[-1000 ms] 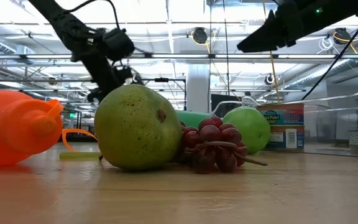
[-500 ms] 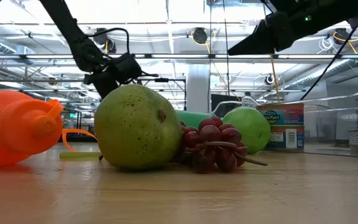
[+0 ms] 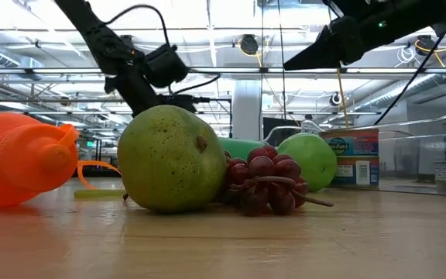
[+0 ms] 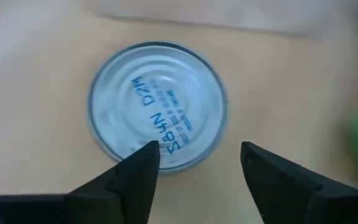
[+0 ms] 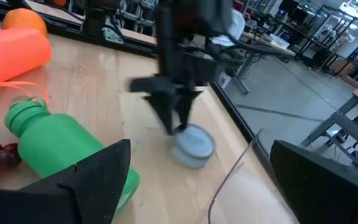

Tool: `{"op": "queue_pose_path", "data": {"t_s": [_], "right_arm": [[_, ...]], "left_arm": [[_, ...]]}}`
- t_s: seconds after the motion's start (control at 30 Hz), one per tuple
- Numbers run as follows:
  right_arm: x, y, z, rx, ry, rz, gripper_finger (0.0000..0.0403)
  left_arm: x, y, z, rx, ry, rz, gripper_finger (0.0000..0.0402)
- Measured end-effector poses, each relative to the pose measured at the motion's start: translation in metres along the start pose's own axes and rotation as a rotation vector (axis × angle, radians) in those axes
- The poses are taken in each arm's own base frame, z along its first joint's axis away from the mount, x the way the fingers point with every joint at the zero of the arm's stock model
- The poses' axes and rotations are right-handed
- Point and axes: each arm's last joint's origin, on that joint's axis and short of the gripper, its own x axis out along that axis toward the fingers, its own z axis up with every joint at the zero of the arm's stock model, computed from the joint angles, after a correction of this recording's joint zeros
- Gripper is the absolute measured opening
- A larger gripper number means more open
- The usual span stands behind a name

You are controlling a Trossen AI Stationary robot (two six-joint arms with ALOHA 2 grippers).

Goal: Pick & Place Food Item
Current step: Put the green tuna can into the bottom transparent bin

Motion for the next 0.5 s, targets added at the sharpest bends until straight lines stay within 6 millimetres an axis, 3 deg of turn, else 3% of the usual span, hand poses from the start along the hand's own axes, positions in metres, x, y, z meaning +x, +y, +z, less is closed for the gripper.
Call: {"op": "queue_pose_path", "data": {"t_s": [0.13, 0.23, 0.37, 0.5], "right_arm": [[0.001, 0.002, -0.001, 0.019, 0.005, 0.028, 0.0368], [0.006, 0.004, 0.0, 0.05, 0.013, 0.098, 0.0368], [0.027, 0.002, 0.019, 0.087, 0.091, 0.176, 0.0368], [0.062, 0.003, 0.035, 0.071, 0.144, 0.262, 0.0368]], "left_arm": [[-0.006, -0.024, -0.007, 0.028, 0.01, -0.047, 0.0224], [-0.024, -0.034, -0.008, 0.014, -0.018, -0.035, 0.0232], [-0.056, -0.041, -0.008, 0.014, -0.078, 0.028, 0.0261], [-0.08, -0.038, -0.006, -0.037, -0.156, 0.153, 0.0298]]}}
